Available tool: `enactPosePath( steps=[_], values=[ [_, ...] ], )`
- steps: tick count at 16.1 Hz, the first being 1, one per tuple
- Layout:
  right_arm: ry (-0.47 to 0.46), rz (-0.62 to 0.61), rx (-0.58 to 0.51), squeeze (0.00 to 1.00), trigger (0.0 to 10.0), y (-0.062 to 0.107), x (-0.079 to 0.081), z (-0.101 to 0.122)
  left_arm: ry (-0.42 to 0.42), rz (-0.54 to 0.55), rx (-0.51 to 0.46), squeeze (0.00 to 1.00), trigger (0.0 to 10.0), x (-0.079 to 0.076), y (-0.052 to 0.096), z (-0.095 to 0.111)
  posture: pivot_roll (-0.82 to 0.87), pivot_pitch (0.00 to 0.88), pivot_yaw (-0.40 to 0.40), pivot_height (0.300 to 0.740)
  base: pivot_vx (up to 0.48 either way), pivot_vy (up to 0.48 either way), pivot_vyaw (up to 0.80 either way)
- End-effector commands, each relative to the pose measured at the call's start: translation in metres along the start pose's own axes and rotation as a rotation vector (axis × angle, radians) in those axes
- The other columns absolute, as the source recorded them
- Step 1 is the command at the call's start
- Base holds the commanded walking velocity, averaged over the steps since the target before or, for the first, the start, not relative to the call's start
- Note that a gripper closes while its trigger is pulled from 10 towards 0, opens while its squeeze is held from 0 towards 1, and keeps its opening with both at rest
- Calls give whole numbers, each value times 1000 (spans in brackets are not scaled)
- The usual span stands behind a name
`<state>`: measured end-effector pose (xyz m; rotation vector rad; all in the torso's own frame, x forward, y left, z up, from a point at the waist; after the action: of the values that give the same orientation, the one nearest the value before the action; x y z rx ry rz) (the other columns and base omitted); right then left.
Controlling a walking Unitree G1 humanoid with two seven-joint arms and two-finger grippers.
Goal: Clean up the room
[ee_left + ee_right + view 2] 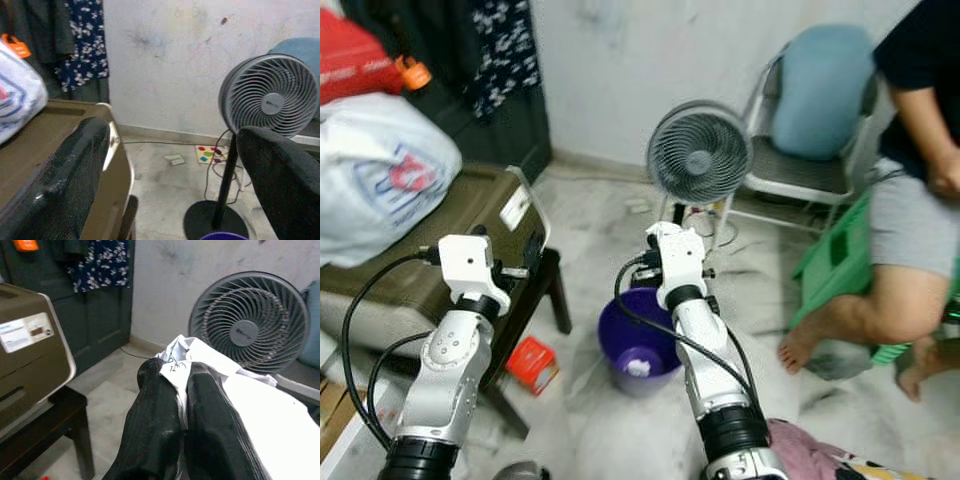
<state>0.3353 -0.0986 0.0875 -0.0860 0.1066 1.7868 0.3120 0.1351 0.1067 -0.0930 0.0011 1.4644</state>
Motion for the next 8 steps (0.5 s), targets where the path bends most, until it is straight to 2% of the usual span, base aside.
enactPosePath(
  steps=[1,8],
  values=[
    [4,-4,-13,0,10000,-2,-2,4,0,-14,-3,0,10000,-2,0,1,74,0,-19,740,311,0,0],
    [5,-4,-15,0,10000,-3,-2,5,-3,-14,-2,0,10000,-2,-1,1,76,0,-19,740,315,0,0]
  ],
)
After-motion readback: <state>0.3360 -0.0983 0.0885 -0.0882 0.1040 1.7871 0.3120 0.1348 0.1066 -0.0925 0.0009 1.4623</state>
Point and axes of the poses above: a point about 5 cm out from each wrist's last joint towards the gripper, its own y axis pointing back from the gripper into the wrist, its own z axis along the axis of the wrist's last joint, x = y × z, the point moved 3 cm from there along -y, pointing out of the wrist towards the gripper, and after that the axes turned 2 degrees about y, right-handed, at the moved point
